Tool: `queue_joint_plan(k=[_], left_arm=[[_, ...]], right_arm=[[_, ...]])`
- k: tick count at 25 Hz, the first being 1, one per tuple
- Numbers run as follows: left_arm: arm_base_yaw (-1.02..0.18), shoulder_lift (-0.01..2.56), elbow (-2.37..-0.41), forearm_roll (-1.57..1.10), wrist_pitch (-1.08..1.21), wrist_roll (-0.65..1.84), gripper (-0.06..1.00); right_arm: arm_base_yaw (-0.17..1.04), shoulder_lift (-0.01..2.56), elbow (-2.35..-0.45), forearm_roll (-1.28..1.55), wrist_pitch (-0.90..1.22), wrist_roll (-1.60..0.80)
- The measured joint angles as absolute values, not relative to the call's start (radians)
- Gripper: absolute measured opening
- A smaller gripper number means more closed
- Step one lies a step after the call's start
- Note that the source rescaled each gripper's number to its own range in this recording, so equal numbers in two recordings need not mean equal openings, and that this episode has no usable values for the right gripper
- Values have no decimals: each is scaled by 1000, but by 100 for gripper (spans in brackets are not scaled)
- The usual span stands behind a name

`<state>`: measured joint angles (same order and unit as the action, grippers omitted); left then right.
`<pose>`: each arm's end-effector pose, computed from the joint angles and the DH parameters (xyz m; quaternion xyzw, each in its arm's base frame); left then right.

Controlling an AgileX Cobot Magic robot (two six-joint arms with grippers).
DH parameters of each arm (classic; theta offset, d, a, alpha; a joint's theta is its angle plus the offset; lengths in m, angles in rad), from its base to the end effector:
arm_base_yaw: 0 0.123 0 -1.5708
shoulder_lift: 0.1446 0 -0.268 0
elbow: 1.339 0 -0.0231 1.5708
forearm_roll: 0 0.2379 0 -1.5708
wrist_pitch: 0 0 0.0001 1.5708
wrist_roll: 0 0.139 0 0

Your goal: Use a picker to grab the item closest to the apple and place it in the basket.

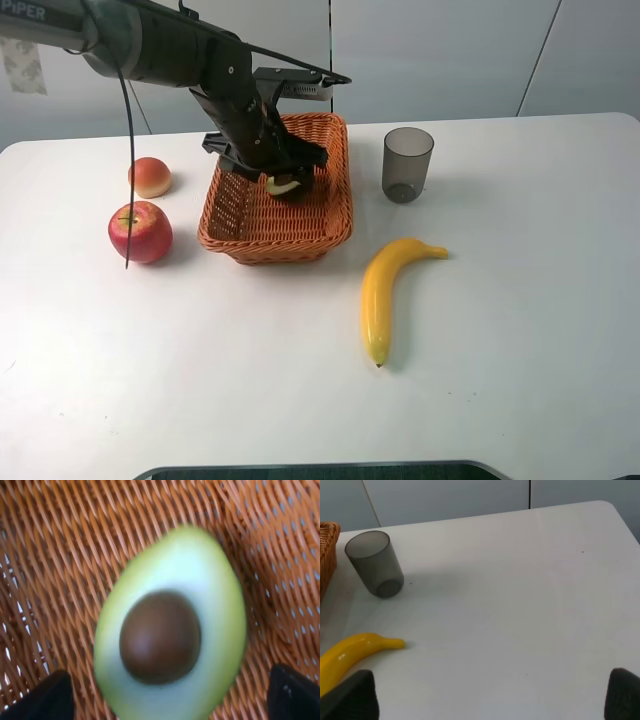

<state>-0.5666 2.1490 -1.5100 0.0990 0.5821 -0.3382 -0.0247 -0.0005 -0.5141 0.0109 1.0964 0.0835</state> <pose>0.3845 -0.2356 0.0933 0.1453 0.9648 -0.0627 0.2102 0.0401 0.0004 0.2491 0.0461 0.8574 0.0205 0.5121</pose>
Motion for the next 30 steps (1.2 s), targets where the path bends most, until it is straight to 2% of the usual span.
queue_joint_plan(k=[7, 19, 30], left_arm=[[-567, 2075, -1510, 99, 625, -311, 98], [-567, 1905, -1502, 95, 851, -217, 98], [-567, 1629, -1249, 95, 834, -186, 100]], right_arm=[[-25, -1, -514, 11, 1096, 83], [-25, -1, -514, 11, 1096, 83], [-25, -1, -514, 11, 1096, 83]])
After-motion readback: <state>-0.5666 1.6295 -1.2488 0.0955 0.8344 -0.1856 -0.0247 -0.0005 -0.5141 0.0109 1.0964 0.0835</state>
